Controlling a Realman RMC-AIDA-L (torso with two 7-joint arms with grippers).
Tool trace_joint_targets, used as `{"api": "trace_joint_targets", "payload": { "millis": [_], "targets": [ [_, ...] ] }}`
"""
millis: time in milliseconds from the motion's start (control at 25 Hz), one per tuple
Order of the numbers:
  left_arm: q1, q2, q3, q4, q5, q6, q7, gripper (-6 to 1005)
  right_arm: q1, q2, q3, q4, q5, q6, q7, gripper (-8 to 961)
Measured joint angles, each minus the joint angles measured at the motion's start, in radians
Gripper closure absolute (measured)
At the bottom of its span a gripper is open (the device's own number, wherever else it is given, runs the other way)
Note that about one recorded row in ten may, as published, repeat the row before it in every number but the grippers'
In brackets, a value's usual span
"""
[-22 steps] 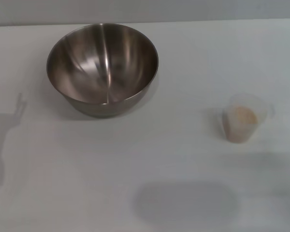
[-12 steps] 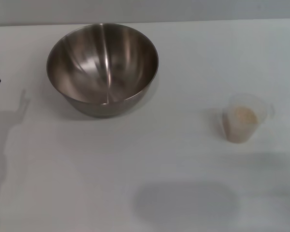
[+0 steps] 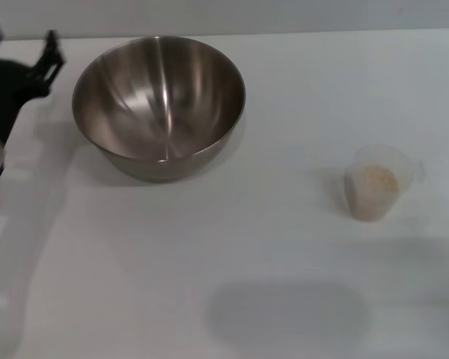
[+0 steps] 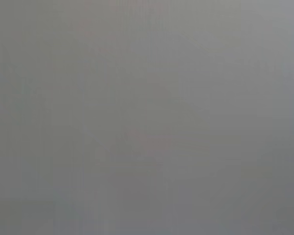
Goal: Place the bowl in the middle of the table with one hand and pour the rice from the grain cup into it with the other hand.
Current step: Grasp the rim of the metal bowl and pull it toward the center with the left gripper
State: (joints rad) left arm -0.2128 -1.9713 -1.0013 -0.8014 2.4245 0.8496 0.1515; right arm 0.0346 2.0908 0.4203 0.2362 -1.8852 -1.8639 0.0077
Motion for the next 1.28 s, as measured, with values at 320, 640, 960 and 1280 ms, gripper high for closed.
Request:
{"api": "trace_joint_targets", "payload": {
  "millis": [320, 640, 960, 1280],
  "targets": [
    [0.056, 0.003, -0.311, -0.566, 0.177, -0.853, 0.005, 176, -0.004, 0.0, 0.0, 0.0, 0.0, 0.002, 0.0, 127],
    [-0.084, -0.092, -0.586, -0.708, 0.176, -1.511, 0.101, 178, -0.004, 0.0, 0.0, 0.0, 0.0, 0.007, 0.0, 126],
    [-0.151, -0.093, -0.607, -0.597, 0.183, -1.537, 0.117, 179, -0.004, 0.0, 0.0, 0.0, -0.006, 0.007, 0.0, 126],
    [-0.166, -0.093, -0.611, -0.541, 0.183, -1.501, 0.136, 180, -0.004, 0.0, 0.0, 0.0, -0.006, 0.006, 0.0, 127]
  ]
}}
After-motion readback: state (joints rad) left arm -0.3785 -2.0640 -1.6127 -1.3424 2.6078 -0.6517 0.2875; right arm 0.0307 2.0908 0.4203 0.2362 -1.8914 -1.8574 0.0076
